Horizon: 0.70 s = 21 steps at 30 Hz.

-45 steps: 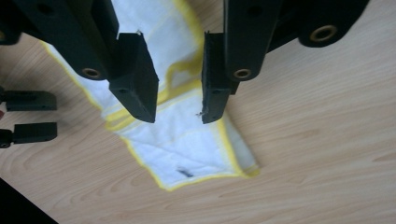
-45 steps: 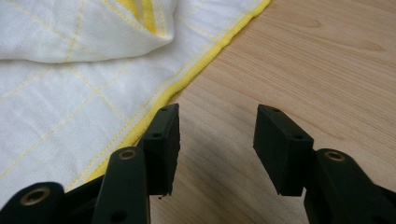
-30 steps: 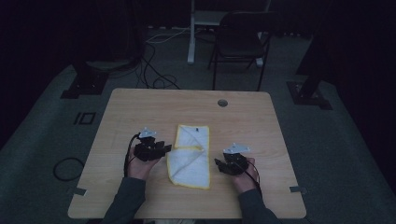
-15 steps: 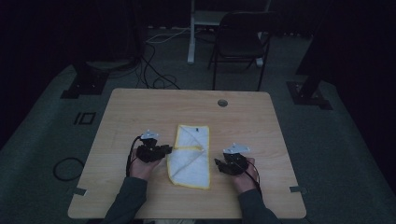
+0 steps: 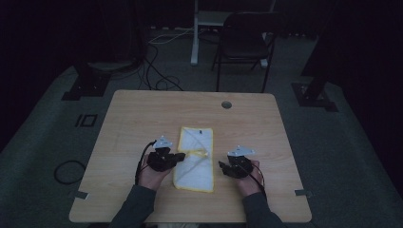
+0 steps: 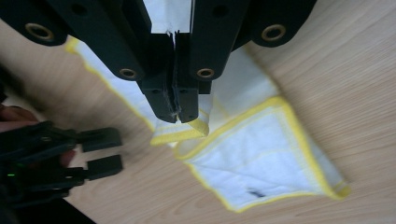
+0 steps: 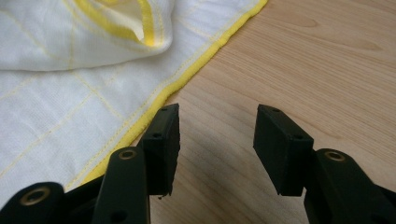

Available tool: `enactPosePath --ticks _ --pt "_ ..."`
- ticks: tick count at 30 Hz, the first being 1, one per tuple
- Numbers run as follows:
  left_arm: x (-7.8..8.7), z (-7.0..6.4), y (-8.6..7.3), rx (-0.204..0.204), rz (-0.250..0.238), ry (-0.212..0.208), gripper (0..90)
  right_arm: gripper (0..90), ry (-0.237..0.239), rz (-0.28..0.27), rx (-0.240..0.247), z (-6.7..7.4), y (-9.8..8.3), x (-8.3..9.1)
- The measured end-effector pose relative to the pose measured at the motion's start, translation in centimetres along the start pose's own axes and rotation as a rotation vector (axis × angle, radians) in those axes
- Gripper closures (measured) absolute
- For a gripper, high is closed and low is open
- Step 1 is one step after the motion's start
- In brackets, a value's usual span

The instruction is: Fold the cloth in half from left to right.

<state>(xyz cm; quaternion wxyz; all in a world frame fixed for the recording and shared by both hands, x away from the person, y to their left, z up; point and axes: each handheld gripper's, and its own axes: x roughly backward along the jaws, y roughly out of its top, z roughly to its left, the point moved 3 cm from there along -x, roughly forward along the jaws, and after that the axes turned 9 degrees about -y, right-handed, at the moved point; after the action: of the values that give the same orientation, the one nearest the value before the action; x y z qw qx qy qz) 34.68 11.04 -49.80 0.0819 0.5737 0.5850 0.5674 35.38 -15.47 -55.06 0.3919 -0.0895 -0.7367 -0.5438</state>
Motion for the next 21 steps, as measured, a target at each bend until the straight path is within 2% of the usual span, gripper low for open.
enactPosePath --ticks 9,17,19,21 --pt "-1.0 -3.2 -0.1 -0.051 0.026 -0.063 88.4 50.5 -0.003 -0.004 -0.002 -0.1 0.0 0.0" --pt "-1.6 -5.0 -0.4 -0.073 0.047 -0.127 87.2 50.5 -0.003 -0.002 -0.003 0.0 0.0 0.0" --pt "-1.6 -5.1 -0.3 -0.079 0.042 -0.149 82.0 50.5 -0.002 -0.004 0.0 0.0 0.1 0.0" --pt "-1.5 -5.2 -0.2 -0.087 0.026 -0.148 75.3 50.5 0.0 -0.006 0.0 0.1 0.1 0.0"
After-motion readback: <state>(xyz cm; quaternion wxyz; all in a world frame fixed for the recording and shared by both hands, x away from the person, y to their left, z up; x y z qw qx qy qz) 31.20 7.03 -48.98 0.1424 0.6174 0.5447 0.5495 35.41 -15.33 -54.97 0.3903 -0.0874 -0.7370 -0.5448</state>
